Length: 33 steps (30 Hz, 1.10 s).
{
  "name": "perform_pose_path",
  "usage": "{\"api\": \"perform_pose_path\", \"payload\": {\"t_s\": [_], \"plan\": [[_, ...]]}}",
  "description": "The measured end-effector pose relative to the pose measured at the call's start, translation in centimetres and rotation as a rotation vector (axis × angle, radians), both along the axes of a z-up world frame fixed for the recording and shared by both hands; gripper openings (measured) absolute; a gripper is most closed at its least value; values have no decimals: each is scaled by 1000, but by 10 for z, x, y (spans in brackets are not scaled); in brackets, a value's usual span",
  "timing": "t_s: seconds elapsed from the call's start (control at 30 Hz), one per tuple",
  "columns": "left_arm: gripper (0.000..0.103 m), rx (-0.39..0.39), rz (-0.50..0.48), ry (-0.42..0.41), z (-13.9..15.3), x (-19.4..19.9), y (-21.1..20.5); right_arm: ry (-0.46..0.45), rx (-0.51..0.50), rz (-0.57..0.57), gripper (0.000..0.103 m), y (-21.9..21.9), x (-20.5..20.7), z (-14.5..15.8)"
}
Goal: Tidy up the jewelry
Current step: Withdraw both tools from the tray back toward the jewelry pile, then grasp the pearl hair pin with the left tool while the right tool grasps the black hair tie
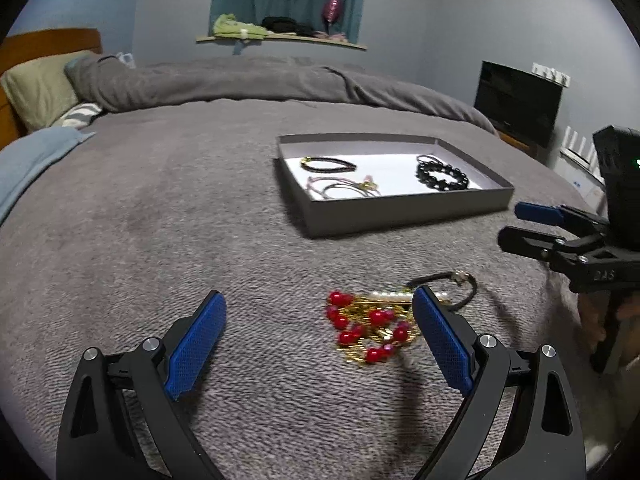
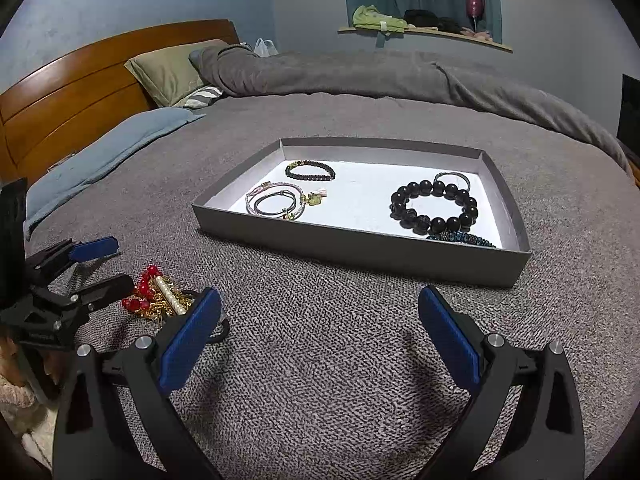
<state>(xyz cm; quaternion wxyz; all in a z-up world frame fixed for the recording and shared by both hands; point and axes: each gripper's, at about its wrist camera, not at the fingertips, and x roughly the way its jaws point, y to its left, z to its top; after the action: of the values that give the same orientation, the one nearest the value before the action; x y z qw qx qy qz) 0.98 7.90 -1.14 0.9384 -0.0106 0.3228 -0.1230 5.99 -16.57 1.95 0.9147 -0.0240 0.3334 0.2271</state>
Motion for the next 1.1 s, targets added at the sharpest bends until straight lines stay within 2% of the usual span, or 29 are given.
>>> {"api": "perform_pose_path", "payload": {"t_s": [0.23, 0.47, 0.53, 0.63, 0.83, 1.1], "plan": [[92, -35, -34, 21, 4, 1, -22, 18, 7, -28, 97, -10, -2, -4], [87, 71, -45, -12, 8, 3, -58, 18, 42, -60, 97, -26, -1, 0], [87, 71, -32, 4, 5, 6, -58, 12, 39, -56, 98, -26, -2, 1], [85, 26, -37, 54, -2, 13, -54, 3, 37, -54, 97, -28, -2, 3], [72, 13, -47, 72, -7, 18, -55, 9, 51, -58, 97, -33, -2, 4], [72, 42, -45, 94, -12, 19, -60, 10, 47, -43, 97, -32, -3, 5]]}}
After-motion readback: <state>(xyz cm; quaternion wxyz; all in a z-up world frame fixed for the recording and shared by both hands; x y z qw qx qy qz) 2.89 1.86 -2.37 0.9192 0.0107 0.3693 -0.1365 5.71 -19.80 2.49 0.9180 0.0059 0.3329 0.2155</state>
